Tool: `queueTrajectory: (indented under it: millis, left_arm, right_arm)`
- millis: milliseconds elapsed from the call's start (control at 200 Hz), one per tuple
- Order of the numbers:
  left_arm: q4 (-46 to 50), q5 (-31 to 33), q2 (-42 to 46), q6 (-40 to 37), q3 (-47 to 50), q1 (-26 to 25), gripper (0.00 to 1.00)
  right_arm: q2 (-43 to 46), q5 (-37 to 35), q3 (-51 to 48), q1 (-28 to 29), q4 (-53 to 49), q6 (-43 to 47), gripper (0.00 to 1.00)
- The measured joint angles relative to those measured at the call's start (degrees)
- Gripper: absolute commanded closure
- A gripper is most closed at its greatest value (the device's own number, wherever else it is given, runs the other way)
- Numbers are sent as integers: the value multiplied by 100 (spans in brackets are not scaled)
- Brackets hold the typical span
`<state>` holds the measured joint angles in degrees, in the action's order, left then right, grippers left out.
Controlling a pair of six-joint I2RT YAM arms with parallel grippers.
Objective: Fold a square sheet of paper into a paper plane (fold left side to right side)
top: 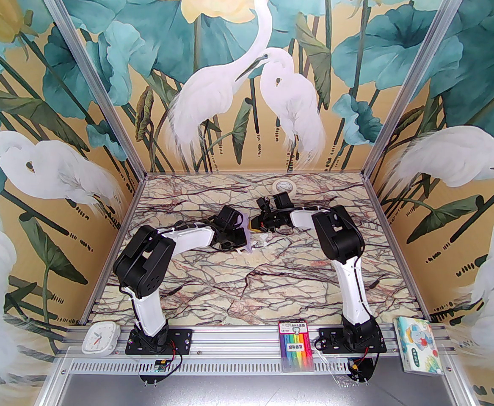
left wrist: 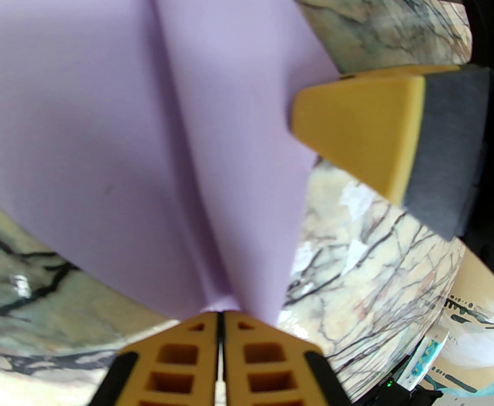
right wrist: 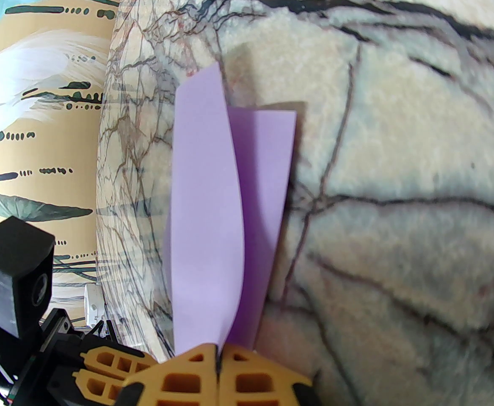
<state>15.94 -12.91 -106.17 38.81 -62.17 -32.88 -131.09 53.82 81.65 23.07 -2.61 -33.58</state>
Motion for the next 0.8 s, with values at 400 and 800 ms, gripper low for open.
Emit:
queueTrajectory:
  millis: [400, 800]
  left_arm:
    - [-212, -142, 0, 103, 31, -20, 92]
    - [-249, -144, -11, 105, 31, -35, 91]
  right_arm:
    - [-2, -2, 0, 0, 0, 0, 93]
    - [-7, -11, 0, 0, 2, 0, 89]
